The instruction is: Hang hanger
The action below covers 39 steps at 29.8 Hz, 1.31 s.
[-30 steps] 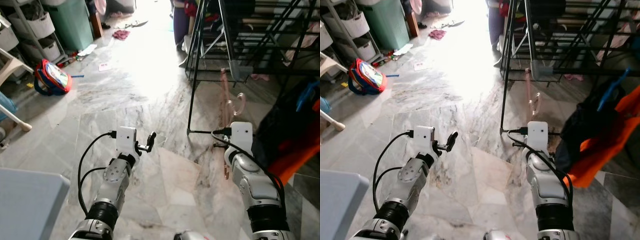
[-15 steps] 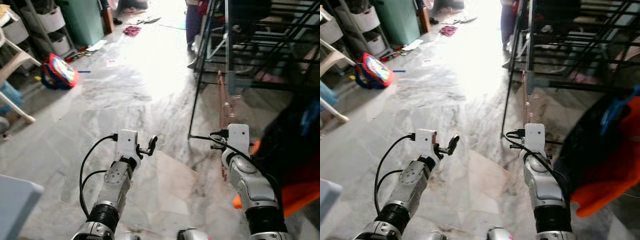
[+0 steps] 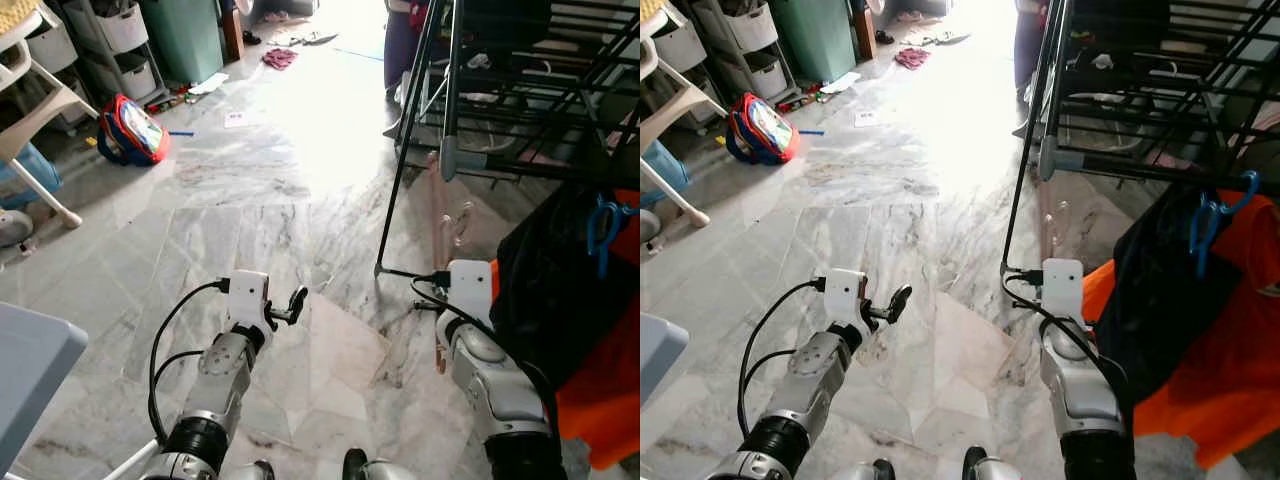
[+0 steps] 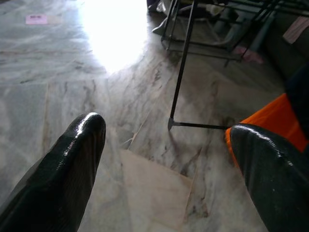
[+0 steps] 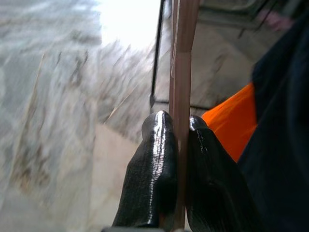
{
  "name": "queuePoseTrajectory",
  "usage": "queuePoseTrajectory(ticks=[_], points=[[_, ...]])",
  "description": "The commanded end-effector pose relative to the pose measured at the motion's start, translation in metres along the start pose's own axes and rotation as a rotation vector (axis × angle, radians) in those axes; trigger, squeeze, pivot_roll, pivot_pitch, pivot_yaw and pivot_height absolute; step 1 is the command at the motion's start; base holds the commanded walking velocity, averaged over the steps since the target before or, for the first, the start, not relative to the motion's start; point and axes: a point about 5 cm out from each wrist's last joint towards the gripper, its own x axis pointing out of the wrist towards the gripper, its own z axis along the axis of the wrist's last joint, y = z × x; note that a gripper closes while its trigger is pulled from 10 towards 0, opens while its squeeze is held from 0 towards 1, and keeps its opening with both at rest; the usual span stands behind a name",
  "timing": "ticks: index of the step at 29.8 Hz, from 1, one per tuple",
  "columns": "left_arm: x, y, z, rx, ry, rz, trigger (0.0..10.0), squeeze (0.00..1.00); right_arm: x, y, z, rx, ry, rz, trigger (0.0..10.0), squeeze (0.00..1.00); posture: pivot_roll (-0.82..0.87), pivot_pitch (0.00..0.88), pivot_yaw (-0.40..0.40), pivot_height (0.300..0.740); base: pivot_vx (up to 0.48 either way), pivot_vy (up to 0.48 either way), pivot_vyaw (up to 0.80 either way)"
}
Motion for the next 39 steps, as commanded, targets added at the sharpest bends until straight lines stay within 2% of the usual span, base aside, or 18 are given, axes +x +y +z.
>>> queuePoseTrajectory(ticks=[1,4,13,25,32,39], points=[[-0.001,-0.002,0.003,-0.003,-0.015,-0.039,10.0,0.00,-0.002,-0.010,0.007,0.005,-0.037,-0.052,10.0,0.00,-0.14,0.161,0.018,0.740,0.000,0.000,0.00],[-0.002,-0.007,0.006,0.024,-0.030,-0.095,10.0,0.00,-0.001,-0.016,0.013,-0.009,-0.059,-0.070,10.0,0.00,-0.15,0.162,0.022,0.740,0.000,0.000,0.00],[-0.004,-0.019,0.016,0.009,-0.070,-0.223,10.0,0.00,0.003,-0.030,0.027,0.027,-0.082,-0.119,10.0,0.00,-0.15,0.166,0.023,0.740,0.000,0.000,0.00],[-0.006,-0.024,0.015,0.003,-0.066,-0.247,10.0,0.00,0.017,-0.041,0.056,0.049,-0.113,-0.134,10.0,0.00,-0.15,0.172,0.016,0.740,0.000,0.000,0.00],[-0.006,-0.026,0.016,0.000,-0.065,-0.258,10.0,0.00,0.030,-0.040,0.069,0.017,-0.066,-0.110,10.0,0.00,-0.15,0.174,0.014,0.740,0.000,0.000,0.00],[-0.007,-0.029,0.016,-0.007,-0.063,-0.276,10.0,0.00,0.042,-0.044,0.072,0.046,-0.009,-0.110,10.0,0.00,-0.15,0.175,0.008,0.740,0.000,0.000,0.00]])
